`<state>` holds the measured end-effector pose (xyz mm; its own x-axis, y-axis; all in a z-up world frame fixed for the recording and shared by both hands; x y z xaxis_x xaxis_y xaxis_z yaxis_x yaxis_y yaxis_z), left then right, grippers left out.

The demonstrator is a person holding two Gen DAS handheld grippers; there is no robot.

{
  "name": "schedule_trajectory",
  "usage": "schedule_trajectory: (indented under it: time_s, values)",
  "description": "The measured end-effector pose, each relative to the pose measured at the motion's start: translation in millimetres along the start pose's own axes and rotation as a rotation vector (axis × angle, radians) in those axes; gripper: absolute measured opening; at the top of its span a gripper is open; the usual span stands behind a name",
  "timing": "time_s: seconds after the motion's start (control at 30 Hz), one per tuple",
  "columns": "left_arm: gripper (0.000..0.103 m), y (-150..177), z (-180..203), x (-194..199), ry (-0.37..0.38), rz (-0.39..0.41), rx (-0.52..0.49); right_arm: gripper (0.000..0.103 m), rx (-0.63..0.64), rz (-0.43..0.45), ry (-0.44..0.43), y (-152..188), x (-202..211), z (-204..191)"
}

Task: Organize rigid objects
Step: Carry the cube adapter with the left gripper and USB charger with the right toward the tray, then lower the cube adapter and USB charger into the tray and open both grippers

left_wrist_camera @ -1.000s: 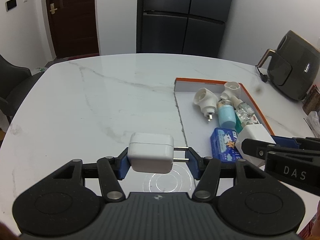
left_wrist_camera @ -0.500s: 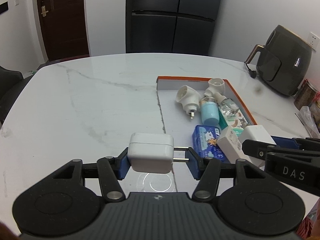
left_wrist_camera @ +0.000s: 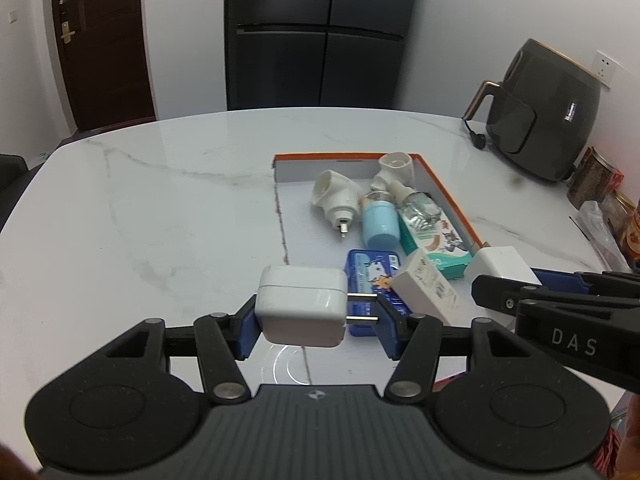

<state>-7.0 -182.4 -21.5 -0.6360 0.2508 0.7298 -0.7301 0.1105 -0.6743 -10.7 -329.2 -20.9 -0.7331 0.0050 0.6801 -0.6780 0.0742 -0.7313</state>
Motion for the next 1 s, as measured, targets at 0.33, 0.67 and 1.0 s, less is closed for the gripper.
schedule_trajectory:
  time_s: [0.33,0.67,1.0]
  values:
    - [0.058,-0.7,26.5,-5.1,0.025,0.002,-0.023,0.050,-0.025,0.007,0.021,-0.8,4.7,25.6]
    - [0.058,-3.9,45.3,-9.7,0.026,0.007,-0.027,0.050,-0.031,0.013,0.021,-2.1,6.4,44.7]
    - [0.058,-7.7,60.3,-16.1,0.033,0.011,-0.035,0.050,-0.037,0.015,0.024,-4.0,4.9,59.5]
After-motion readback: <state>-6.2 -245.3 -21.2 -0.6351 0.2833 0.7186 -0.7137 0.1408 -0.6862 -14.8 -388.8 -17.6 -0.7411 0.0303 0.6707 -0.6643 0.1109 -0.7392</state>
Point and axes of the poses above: each gripper's, at about its wrist camera, not at the fingertips, and x roughly against the way its jaws point, z to its right, y to its underside, the point moved 4 cm from there along -x, roughly the way its jaws point, and after that the axes turned 3 degrees about y, right-handed, at the moved point
